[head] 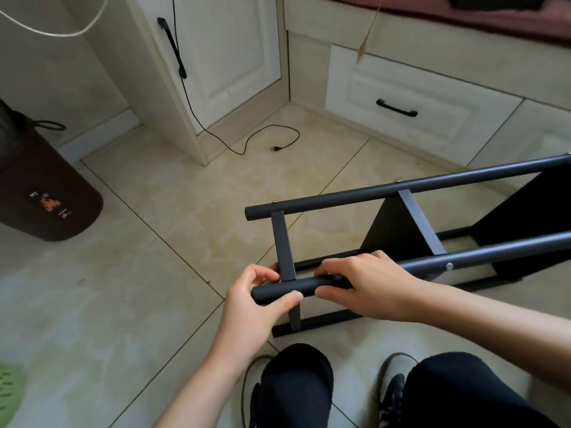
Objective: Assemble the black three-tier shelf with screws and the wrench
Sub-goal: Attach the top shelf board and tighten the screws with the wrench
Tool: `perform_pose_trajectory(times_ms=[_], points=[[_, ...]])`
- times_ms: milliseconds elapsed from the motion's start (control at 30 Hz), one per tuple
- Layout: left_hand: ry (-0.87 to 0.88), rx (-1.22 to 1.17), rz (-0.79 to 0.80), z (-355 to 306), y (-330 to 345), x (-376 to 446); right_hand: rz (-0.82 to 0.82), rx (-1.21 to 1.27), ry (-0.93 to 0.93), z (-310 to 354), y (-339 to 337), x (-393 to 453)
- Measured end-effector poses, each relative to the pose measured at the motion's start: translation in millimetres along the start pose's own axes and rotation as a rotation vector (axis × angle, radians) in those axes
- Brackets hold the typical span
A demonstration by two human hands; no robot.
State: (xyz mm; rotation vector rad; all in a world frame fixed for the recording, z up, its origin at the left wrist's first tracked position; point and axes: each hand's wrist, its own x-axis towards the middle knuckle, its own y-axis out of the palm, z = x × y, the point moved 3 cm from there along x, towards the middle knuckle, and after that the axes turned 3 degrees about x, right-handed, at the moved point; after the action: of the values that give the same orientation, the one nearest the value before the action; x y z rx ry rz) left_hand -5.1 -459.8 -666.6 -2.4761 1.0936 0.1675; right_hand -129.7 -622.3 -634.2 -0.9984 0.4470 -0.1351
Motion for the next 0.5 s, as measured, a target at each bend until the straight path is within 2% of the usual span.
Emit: perform_pose_trajectory(times_ms=[267, 500], points=[[0.047, -0.122, -0.090, -23.2, -9.0, -1.2, -0.003, 0.061, 0.023, 14.0, -22.9, -1.8], [0.278, -0.171, -0.219, -95.8, -30.2, -14.4, -0.113, 0.212, 0.071, 37.7, -82.8, -13.9]])
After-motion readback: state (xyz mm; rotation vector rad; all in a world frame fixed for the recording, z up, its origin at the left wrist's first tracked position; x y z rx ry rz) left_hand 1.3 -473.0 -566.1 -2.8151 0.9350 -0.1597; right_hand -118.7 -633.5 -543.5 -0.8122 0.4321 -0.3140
